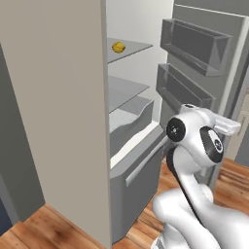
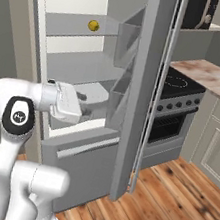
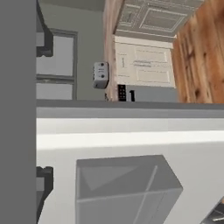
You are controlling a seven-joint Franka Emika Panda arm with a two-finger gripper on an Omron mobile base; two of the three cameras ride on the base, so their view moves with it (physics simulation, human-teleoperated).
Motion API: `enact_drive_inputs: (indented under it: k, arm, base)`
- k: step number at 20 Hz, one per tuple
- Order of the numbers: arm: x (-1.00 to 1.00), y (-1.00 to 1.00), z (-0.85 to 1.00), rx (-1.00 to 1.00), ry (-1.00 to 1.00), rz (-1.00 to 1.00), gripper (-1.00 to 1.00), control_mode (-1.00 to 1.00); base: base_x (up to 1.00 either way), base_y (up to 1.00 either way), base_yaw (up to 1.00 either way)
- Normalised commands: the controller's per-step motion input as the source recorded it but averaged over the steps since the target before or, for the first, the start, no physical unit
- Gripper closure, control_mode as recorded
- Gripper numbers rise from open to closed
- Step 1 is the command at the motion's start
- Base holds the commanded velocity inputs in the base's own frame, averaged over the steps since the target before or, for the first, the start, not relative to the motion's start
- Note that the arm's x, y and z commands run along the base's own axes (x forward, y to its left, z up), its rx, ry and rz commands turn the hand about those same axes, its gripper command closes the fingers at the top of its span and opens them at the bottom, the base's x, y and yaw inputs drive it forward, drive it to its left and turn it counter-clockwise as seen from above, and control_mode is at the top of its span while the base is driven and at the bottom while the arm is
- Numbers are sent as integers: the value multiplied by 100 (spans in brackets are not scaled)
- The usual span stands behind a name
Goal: Retrieve a lemon from the fridge and place it on the cutting board with the fish.
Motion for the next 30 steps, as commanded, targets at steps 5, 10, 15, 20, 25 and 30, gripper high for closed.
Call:
enact_drive_inputs:
  k: [5,10,15,20,25,30]
  arm:
    - [22,-29,6,-2,-2,21,-100,-100]
    - [44,-61,-26,-5,13,0,-100,-100]
    - [53,-44,-29,-5,14,0,-100,-100]
    - [63,-51,-22,-3,3,0,-100,-100]
    - [69,-59,-21,0,0,0,-100,-100]
    - [74,-67,-27,-1,0,0,-100,-100]
  base:
    - [0,0,0]
    - [0,0,0]
    - [0,0,0]
    - [0,0,0]
    - [0,0,0]
    - [0,0,0]
